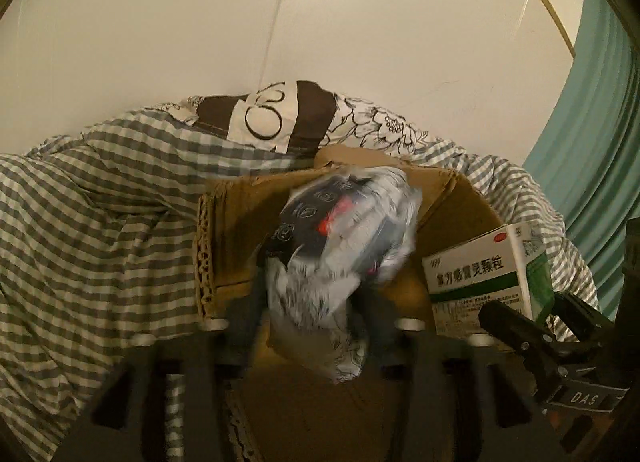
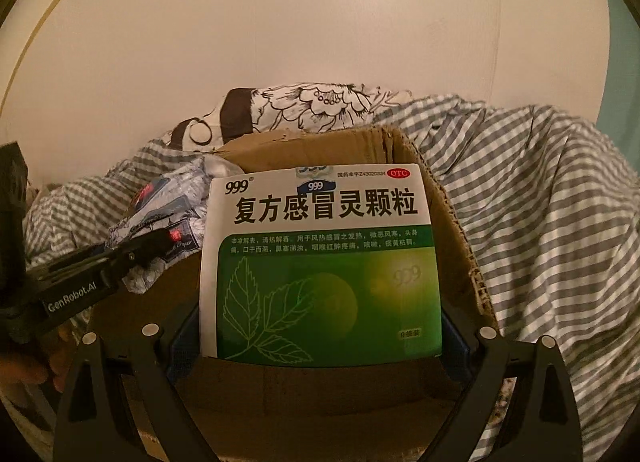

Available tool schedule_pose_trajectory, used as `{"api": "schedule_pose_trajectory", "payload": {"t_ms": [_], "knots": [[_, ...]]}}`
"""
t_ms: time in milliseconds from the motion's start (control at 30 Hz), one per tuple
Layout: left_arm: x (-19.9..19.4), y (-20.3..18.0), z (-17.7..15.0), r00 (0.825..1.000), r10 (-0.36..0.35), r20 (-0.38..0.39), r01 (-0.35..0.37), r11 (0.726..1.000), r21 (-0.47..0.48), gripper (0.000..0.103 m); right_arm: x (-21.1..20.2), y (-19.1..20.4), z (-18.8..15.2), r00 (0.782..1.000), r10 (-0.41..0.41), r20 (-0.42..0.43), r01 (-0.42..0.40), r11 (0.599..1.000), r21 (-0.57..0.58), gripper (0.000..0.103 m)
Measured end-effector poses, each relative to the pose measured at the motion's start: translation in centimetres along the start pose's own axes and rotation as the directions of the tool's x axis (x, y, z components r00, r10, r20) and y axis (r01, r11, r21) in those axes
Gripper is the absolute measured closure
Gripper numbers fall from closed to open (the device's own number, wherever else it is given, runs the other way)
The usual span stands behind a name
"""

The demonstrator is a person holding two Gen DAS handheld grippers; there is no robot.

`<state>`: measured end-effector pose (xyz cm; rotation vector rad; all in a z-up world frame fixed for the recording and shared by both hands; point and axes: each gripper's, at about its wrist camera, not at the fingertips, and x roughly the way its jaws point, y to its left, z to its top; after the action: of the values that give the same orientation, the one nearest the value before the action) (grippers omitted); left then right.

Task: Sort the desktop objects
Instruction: 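Open both tools to drop the items into the box and withdraw, then grasp the white tape roll with left tool while right tool grasps light blue box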

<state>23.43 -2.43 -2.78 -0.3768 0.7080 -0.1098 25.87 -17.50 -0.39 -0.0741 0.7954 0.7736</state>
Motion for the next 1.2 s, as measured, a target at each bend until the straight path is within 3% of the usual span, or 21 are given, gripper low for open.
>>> {"api": "schedule_pose_trajectory", "payload": {"t_ms": [100, 433, 933, 1067, 1200], "knots": [[-0.9, -0.4, 0.3, 1.000, 0.016, 0.020, -0.016, 1.000, 0.010, 0.020, -1.0, 0.0, 0.1, 0.999, -0.026, 0.038, 0.026, 1.000, 0.001, 0.006], [-8.3, -1.1, -0.4, 1.000, 0.003, 0.030, -0.003, 1.000, 0.023, 0.017, -10.2, 0.3, -0.4, 0.992, -0.062, 0.111, 0.065, 0.998, -0.020, 0.006], [-20.1, -2.7, -7.6, 0.999, 0.004, 0.047, -0.005, 0.999, 0.039, 0.015, -24.3, 1.7, -6.7, 0.983, -0.083, 0.164, 0.092, 0.995, -0.046, 0.006], [-21.6, -3.6, -9.9, 0.999, 0.002, 0.040, -0.005, 0.997, 0.074, 0.011, -26.1, 2.0, -8.6, 0.981, -0.097, 0.168, 0.108, 0.993, -0.057, 0.006], [-21.6, -4.1, -12.8, 1.000, 0.005, -0.018, -0.003, 0.994, 0.113, 0.011, -26.3, 2.0, -11.4, 0.985, -0.108, 0.137, 0.117, 0.991, -0.062, 0.006]]}}
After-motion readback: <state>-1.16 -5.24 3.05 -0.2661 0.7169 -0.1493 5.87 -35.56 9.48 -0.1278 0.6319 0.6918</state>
